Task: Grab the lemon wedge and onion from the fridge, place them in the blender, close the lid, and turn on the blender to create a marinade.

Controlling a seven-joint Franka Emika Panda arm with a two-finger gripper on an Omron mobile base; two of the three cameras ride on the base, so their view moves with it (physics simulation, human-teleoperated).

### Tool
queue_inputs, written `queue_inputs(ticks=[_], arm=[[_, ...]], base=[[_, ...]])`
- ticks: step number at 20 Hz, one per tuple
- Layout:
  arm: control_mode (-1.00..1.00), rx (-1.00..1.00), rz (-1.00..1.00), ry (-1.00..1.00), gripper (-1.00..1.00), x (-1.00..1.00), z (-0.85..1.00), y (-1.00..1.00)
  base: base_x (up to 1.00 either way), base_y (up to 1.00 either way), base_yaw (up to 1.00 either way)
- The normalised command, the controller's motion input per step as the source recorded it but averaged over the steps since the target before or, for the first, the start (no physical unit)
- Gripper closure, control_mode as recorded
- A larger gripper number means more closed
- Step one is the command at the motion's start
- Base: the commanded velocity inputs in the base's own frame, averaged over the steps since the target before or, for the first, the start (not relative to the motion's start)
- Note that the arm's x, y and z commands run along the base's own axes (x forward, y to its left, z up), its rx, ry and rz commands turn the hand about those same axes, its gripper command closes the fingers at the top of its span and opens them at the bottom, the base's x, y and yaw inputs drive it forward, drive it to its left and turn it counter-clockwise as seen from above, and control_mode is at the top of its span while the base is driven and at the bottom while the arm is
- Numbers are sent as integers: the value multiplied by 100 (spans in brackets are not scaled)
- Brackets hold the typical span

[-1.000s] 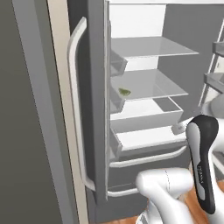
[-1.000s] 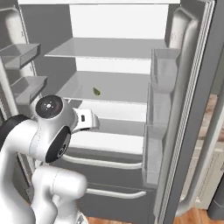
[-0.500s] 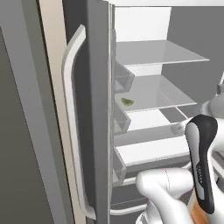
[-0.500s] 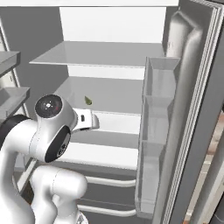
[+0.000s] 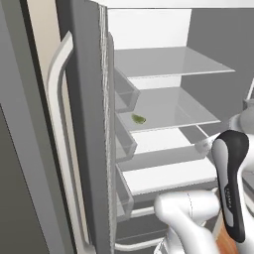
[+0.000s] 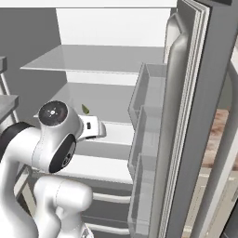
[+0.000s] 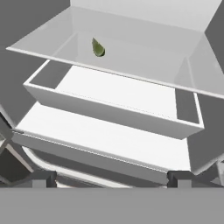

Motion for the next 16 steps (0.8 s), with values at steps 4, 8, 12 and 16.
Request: queue_inputs(ticks=[4,8,12,16], arm=[[100,0,0,0,-100,0,0,0],[-100,0,0,3,-100,37,1,8],[-100,0,0,9,-100,67,2,48],[-100,0,0,18,-100,61,0,44]], base=[[38,2,0],[10,3,0],[0,0,0],[0,0,0]])
